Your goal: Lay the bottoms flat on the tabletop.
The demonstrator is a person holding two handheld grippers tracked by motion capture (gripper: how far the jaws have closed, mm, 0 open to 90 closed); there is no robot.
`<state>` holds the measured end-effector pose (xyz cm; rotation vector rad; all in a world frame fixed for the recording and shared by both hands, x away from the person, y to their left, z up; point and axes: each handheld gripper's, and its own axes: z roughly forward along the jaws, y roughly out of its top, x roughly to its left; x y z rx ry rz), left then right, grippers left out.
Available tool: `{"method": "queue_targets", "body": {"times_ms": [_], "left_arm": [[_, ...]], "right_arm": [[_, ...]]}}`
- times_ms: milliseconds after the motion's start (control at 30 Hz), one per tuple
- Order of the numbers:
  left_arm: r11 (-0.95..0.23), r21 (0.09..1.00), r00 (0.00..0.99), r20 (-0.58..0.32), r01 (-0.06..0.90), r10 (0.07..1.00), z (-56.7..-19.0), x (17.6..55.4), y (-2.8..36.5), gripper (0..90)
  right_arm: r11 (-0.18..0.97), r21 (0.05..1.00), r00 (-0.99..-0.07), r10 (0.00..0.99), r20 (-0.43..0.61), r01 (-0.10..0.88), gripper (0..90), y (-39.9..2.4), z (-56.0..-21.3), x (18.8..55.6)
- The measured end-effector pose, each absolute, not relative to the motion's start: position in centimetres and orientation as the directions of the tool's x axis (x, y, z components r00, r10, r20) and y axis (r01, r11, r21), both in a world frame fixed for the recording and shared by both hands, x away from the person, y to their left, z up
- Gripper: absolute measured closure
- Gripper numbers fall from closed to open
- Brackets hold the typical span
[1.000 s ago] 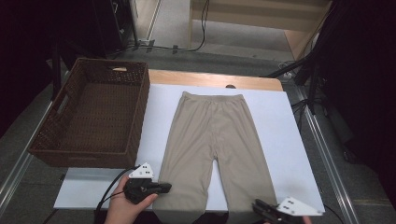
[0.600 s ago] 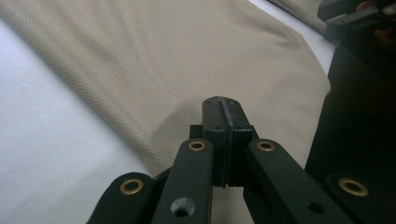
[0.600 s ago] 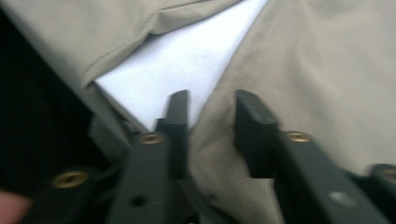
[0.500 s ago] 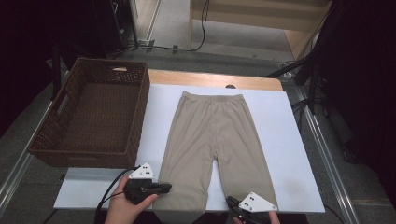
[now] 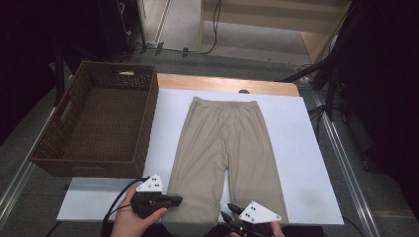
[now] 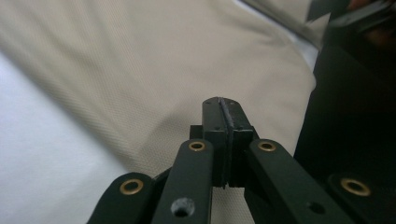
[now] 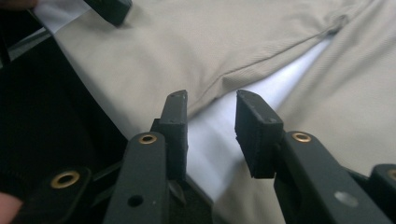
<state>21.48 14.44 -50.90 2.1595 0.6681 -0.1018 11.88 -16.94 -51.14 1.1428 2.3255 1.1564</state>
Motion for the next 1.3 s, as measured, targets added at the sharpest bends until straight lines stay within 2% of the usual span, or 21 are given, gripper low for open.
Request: {"method": "queue_targets", "body": {"times_ms": [100, 233, 367, 433, 500, 767, 900, 1000, 1233, 1300], "left_arm": [[-0.462, 0.730, 0.837, -0.279, 0.504, 0.471, -50.4, 21.5, 15.6, 82.0], [-0.437, 0.724, 0.814, -0.298, 0.533, 0.499, -50.5, 21.8, 16.8, 82.6], [-0.466, 0.709, 0.822, -0.295, 0.530, 0.487, -50.8, 21.7, 16.4, 86.4], [-0.489, 0.695, 0.827, -0.287, 0.527, 0.483, -51.0, 21.6, 16.1, 87.6], [-0.502, 0.686, 0.828, -0.281, 0.527, 0.486, -51.1, 21.6, 15.9, 89.4], [-0.508, 0.681, 0.829, -0.280, 0.528, 0.485, -51.1, 21.5, 15.8, 89.8], [-0.507, 0.679, 0.829, -0.291, 0.531, 0.478, -51.1, 21.7, 15.9, 89.8], [-0.510, 0.681, 0.831, -0.284, 0.526, 0.478, -50.9, 21.7, 15.8, 86.6], [-0.437, 0.763, 0.834, -0.234, 0.476, 0.499, -48.5, 21.3, 14.5, 54.3], [-0.438, 0.777, 0.842, -0.212, 0.453, 0.496, -47.7, 21.4, 13.7, 44.8]], "right_arm": [[0.331, 0.771, -0.625, 0.773, 0.110, 0.544, 58.0, -16.5, -51.5, 12.8], [0.337, 0.759, -0.624, 0.773, 0.115, 0.557, 58.5, -15.9, -51.8, 13.8], [0.358, 0.742, -0.642, 0.756, 0.127, 0.568, 71.2, -15.5, -52.3, 14.4], [0.370, 0.739, -0.643, 0.758, 0.109, 0.562, 81.8, -15.6, -52.3, 14.3], [0.379, 0.733, -0.644, 0.758, 0.103, 0.565, 88.0, -15.8, -52.2, 14.3], [0.402, 0.721, -0.651, 0.754, 0.088, 0.564, 88.4, -17.2, -52.1, 13.4], [0.375, 0.739, -0.648, 0.754, 0.108, 0.560, 88.1, -18.1, -52.0, 13.1], [0.364, 0.759, -0.665, 0.737, 0.121, 0.541, 74.5, -18.3, -51.8, 13.1], [0.350, 0.781, -0.672, 0.731, 0.117, 0.517, 42.1, -18.3, -51.1, 13.0], [0.343, 0.787, -0.673, 0.730, 0.121, 0.513, 36.8, -18.4, -50.6, 12.9]]}}
